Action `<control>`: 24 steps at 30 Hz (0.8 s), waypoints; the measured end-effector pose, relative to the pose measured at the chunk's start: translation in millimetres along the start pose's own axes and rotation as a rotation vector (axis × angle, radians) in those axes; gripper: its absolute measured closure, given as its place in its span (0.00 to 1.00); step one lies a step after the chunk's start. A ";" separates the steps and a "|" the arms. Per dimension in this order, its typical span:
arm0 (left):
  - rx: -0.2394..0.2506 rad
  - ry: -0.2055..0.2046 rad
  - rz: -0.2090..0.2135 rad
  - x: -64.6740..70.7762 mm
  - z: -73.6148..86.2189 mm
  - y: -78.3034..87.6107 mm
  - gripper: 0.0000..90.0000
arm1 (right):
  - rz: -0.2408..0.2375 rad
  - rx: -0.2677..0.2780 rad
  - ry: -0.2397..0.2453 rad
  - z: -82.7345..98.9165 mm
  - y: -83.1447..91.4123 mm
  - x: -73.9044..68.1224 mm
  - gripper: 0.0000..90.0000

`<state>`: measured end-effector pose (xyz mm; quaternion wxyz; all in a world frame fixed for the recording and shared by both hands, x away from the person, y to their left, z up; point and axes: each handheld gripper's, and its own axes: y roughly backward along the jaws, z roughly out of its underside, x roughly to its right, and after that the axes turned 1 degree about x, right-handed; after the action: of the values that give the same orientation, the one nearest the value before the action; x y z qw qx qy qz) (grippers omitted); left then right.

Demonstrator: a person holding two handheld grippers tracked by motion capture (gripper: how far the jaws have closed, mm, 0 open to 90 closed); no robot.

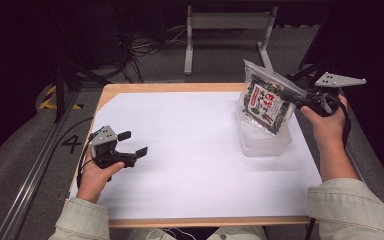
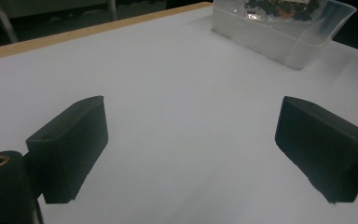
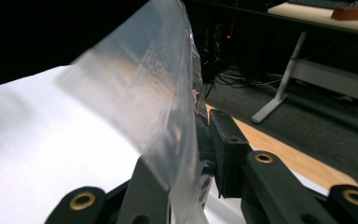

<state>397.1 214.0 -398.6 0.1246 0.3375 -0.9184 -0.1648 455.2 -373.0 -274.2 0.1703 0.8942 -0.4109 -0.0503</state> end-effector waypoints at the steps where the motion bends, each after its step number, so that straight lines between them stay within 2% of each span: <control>1: 0.001 0.007 0.000 0.5 0.2 -0.3 0.11 | 0.000 0.000 0.000 0.0 0.0 0.0 0.86; 2: 0.000 0.003 0.000 0.3 0.2 -0.5 0.11 | -0.008 -0.007 -0.024 3.1 0.1 2.0 0.86; 5: 0.000 0.001 0.000 0.8 0.1 -1.2 0.11 | -0.011 -0.012 -0.041 5.7 0.1 2.9 0.86; 8: -0.002 -0.004 0.001 0.8 -0.2 -1.4 0.11 | -0.010 -0.053 -0.035 10.6 -5.2 1.8 0.86; 11: -0.004 -0.004 0.000 0.8 -0.1 -1.7 0.11 | -0.009 -0.050 -0.050 12.8 -5.4 1.9 0.86; 18: -0.008 -0.004 -0.001 2.2 0.2 -2.9 0.11 | 0.002 -0.043 -0.121 21.7 -3.8 12.9 0.86; 24: -0.009 -0.007 -0.001 1.8 0.2 -3.0 0.11 | 0.013 -0.029 -0.158 33.9 -0.1 22.5 0.86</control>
<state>397.4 210.6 -399.7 0.1228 0.3370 -0.9178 -0.1702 462.2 -398.7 -304.9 0.1505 0.8822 -0.4281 -0.1254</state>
